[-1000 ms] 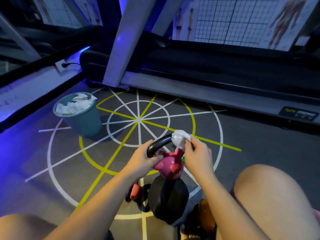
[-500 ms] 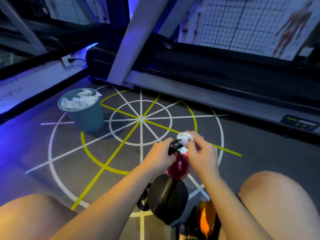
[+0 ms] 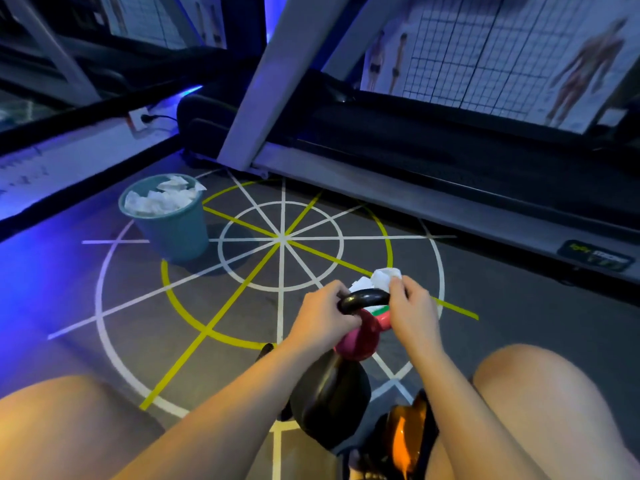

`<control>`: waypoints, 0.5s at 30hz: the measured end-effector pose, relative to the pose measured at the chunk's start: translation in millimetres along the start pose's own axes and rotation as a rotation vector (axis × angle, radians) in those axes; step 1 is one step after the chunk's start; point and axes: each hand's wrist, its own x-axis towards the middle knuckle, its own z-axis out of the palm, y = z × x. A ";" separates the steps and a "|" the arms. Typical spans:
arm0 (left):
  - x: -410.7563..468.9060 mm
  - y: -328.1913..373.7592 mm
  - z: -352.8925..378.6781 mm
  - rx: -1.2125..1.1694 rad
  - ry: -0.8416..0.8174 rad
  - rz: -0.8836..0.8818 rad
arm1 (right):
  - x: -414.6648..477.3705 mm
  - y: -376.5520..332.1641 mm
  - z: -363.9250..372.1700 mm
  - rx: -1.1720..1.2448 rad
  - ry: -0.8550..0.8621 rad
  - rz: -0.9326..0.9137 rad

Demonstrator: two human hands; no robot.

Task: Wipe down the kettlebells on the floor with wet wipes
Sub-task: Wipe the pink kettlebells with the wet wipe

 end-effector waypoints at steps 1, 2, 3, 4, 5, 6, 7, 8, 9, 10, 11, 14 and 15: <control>0.1 -2.4 -1.0 -0.026 0.014 -0.009 | -6.0 0.3 4.7 -0.008 -0.018 -0.058; 1.4 -4.2 -4.3 -0.055 0.028 -0.017 | -12.7 0.2 9.2 -0.015 -0.045 -0.123; 2.9 -6.8 -7.6 -0.083 0.036 -0.029 | -17.0 1.8 12.4 -0.027 -0.068 -0.178; 4.1 -9.1 -10.9 -0.094 0.030 -0.044 | -19.1 3.0 13.4 -0.035 -0.078 -0.226; 5.2 -11.3 -13.3 -0.102 0.024 -0.062 | -20.3 2.4 13.1 -0.041 -0.078 -0.246; 6.1 -15.0 -13.8 -0.129 0.034 -0.082 | -19.8 1.3 12.7 -0.035 -0.074 -0.240; 6.2 -18.1 -12.7 -0.204 0.059 -0.108 | -19.1 -1.1 11.6 -0.015 -0.071 -0.205; 5.4 -20.1 -9.6 -0.301 0.093 -0.129 | -18.3 -4.2 10.4 0.014 -0.076 -0.160; 4.2 -23.2 -4.1 -0.386 0.133 -0.136 | -17.0 -6.8 10.0 0.030 -0.088 -0.120; 1.5 -24.5 1.5 -0.453 0.175 -0.137 | -16.3 -8.7 9.5 0.031 -0.099 -0.103; -0.3 -27.0 7.1 -0.511 0.215 -0.155 | -16.2 -9.7 9.6 0.025 -0.104 -0.095; -1.8 -38.8 20.7 -0.674 0.296 -0.237 | -14.8 -9.9 12.0 0.011 -0.062 -0.064; -3.3 -41.3 24.5 -0.665 0.295 -0.239 | -13.4 -9.4 13.5 0.016 -0.031 -0.045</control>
